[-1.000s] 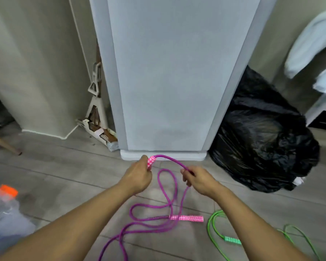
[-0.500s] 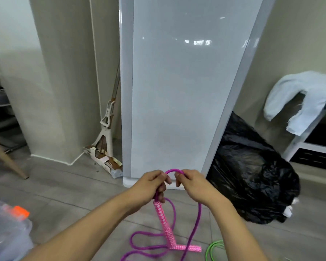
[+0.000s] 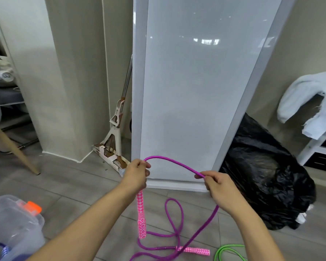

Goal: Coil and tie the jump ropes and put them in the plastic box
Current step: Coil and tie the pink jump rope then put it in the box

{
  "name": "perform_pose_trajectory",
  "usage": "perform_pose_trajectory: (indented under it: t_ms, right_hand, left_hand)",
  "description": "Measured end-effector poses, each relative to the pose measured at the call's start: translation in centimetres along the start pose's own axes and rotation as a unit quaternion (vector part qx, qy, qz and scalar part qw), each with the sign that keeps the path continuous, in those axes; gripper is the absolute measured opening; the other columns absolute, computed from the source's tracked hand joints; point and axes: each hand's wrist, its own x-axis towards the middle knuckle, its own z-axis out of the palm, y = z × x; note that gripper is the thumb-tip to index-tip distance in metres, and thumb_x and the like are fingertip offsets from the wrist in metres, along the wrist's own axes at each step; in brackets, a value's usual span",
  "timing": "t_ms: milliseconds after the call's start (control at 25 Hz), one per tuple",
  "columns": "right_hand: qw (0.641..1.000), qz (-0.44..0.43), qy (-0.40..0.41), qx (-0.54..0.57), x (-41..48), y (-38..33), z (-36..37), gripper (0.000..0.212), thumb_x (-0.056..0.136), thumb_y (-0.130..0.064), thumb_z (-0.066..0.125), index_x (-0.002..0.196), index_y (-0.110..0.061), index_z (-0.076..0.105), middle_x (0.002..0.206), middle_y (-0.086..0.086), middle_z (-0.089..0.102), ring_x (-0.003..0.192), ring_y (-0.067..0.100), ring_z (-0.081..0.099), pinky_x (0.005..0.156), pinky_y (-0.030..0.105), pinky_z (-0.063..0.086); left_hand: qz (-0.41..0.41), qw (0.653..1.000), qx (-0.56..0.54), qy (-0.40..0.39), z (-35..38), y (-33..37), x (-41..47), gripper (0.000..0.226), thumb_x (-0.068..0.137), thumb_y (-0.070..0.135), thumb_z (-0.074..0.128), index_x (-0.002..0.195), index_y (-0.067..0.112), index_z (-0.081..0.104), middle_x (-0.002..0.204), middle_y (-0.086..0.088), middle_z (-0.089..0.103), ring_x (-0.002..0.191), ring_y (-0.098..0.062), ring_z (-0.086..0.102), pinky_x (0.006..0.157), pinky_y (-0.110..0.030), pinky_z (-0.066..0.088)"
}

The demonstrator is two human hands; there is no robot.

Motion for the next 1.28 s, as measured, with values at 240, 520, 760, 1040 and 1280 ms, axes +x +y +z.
perform_pose_trajectory:
  t_ms: [240,520,760,1040,1280]
  right_hand:
    - [0.992,-0.040,0.037,0.114,-0.7,-3.7,5.0,0.011,0.099,-0.010,0.056,0.102,-0.020,0.060,0.086,-0.005,0.077,0.047,0.015,0.046,0.050,0.026,0.043]
    - [0.993,-0.077,0.081,0.034,-1.1,-3.9,7.9,0.017,0.096,-0.020,0.063,0.095,-0.029,0.077,0.080,-0.013,0.073,0.076,0.002,0.066,0.070,0.019,0.052]
    - [0.993,-0.100,0.010,-0.068,-1.4,-3.5,8.8,0.026,0.101,-0.022,0.053,0.116,-0.038,0.067,0.104,-0.015,0.072,0.095,0.001,0.066,0.080,0.021,0.053]
    - [0.995,-0.085,-0.011,-0.053,-1.8,-4.5,8.6,0.018,0.097,-0.025,0.061,0.104,-0.040,0.069,0.084,-0.012,0.070,0.076,0.004,0.066,0.065,0.017,0.051]
    - [0.983,-0.060,-0.151,-0.087,-1.8,-4.2,8.0,0.017,0.100,-0.034,0.054,0.100,-0.032,0.071,0.074,-0.008,0.073,0.055,0.012,0.053,0.055,0.024,0.042]
  left_hand:
    - [-0.052,0.979,-0.150,-0.131,0.9,1.0,-2.0,0.028,0.105,0.015,0.043,0.107,-0.002,0.066,0.093,-0.017,0.076,0.082,-0.030,0.075,0.076,-0.039,0.062]
    - [-0.076,0.967,-0.190,-0.151,1.6,0.5,-2.7,0.019,0.099,0.009,0.057,0.105,-0.004,0.070,0.097,-0.024,0.074,0.083,-0.031,0.075,0.073,-0.039,0.063]
    - [-0.080,0.974,-0.166,-0.136,1.2,0.6,-2.2,0.022,0.100,0.009,0.054,0.104,-0.007,0.068,0.082,-0.019,0.072,0.073,-0.026,0.073,0.067,-0.039,0.062]
    - [-0.057,0.989,-0.093,-0.095,0.8,1.1,-2.0,0.022,0.104,0.010,0.043,0.111,-0.003,0.060,0.091,-0.018,0.072,0.079,-0.029,0.071,0.070,-0.038,0.060]
    - [-0.079,0.944,-0.321,0.021,-1.6,2.0,0.9,0.024,0.103,0.009,0.032,0.083,0.011,0.045,0.054,-0.001,0.040,0.041,-0.013,0.039,0.041,-0.024,0.041]
